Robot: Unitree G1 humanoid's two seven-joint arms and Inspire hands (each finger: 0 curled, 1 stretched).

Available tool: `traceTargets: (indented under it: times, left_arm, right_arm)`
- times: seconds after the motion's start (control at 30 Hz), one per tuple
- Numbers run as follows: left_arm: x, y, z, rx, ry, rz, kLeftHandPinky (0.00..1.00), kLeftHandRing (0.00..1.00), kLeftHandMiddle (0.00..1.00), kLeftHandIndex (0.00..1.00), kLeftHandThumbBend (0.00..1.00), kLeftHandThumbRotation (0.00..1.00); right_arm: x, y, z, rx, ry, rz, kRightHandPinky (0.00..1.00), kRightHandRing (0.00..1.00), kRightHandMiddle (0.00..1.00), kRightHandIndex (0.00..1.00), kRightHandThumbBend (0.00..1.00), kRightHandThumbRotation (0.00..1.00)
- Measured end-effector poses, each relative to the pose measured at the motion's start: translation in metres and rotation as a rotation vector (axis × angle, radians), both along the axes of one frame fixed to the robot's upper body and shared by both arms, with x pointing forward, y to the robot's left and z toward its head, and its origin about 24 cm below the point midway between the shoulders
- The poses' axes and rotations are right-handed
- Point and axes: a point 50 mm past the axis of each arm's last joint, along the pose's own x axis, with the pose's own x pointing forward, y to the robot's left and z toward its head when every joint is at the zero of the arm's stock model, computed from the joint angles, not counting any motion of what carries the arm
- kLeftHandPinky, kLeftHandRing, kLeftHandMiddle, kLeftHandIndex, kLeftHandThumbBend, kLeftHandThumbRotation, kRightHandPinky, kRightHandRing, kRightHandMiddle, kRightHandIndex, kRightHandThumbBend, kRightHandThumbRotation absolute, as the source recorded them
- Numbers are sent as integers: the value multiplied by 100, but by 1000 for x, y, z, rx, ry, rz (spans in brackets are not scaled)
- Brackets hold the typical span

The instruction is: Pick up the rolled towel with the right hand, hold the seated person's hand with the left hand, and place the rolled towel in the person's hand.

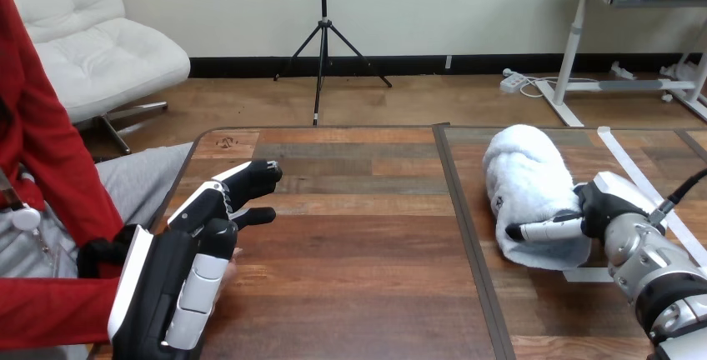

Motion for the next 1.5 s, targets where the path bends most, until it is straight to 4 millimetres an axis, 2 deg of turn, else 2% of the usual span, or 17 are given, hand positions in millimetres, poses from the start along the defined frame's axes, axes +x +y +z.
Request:
traceTargets:
  times: [0.13, 0.23, 0.5, 0.83, 1.5]
  left_arm:
    - [-1, 0, 0, 0, -1, 1, 74, 83, 80, 76, 74, 100]
    - [-1, 1, 0, 2, -5, 2, 74, 83, 80, 76, 73, 100]
    - [-1, 1, 2, 4, -18, 7, 74, 82, 81, 76, 71, 99]
    - [-2, 2, 3, 7, -27, 8, 74, 84, 82, 77, 69, 99]
    - [-2, 2, 3, 6, -31, 9, 74, 85, 82, 77, 71, 99]
  right_arm:
    - [1, 1, 0, -15, -10, 5, 48, 62, 67, 69, 100, 20]
    - [1, 2, 1, -26, -17, 10, 42, 54, 60, 64, 98, 14]
    - [2, 5, 1, -37, -47, 26, 40, 50, 55, 55, 84, 3]
    - [3, 8, 1, -42, -100, 44, 36, 45, 49, 49, 71, 0]
    - [-2, 8, -4, -22, -143, 66, 38, 46, 50, 47, 69, 0]
